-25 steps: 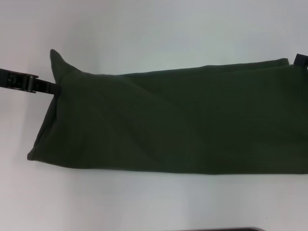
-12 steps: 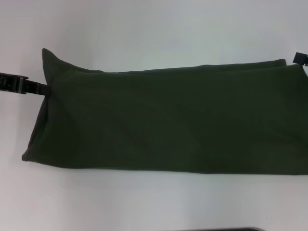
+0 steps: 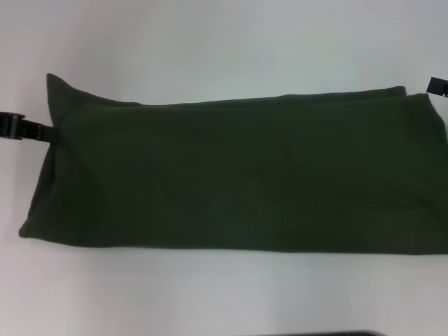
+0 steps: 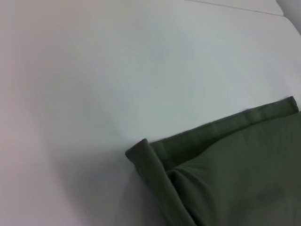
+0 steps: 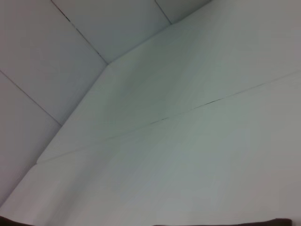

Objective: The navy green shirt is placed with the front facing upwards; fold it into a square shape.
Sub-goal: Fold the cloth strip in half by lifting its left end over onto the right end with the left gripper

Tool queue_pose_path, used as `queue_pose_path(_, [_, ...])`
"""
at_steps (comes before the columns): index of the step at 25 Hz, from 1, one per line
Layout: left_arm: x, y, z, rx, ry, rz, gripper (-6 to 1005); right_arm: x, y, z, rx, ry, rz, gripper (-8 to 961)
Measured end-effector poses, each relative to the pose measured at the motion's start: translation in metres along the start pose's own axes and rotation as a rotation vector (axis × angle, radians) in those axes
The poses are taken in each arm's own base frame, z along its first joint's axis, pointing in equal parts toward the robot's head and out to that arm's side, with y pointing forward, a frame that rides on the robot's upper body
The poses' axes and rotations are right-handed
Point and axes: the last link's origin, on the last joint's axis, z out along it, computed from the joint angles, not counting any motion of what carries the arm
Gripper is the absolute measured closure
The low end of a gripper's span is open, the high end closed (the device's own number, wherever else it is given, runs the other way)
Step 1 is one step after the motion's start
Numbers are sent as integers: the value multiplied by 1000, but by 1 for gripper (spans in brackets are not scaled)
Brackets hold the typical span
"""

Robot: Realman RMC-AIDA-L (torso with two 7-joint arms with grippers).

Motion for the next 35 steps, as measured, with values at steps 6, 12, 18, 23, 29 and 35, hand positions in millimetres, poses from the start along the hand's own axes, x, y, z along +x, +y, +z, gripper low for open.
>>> queue_pose_path(6, [-5,-8,-6,0,13,-19,998,-1,1,1,-3,0,-1,39])
queue_pose_path(12, [-8,-13,-12,5,25,-35,999,-1,1,1,-3,1,-2,39])
queue_pose_path(18, [-8,-15,-19,13,28,-45,999,0,0,0,-1,1,-2,38])
queue_pose_path(23, [-9,-18,-24,24,31,-50,999,1,0,-1,1,3,1,38])
queue_pose_path(29, [-13,-24,-31,42,37,-65,999,2,0,-2,1,3,4,39])
queue_pose_path(35, [-18,-30,-39,59,50,-82,999,3,-1,-2,2,4,4,39])
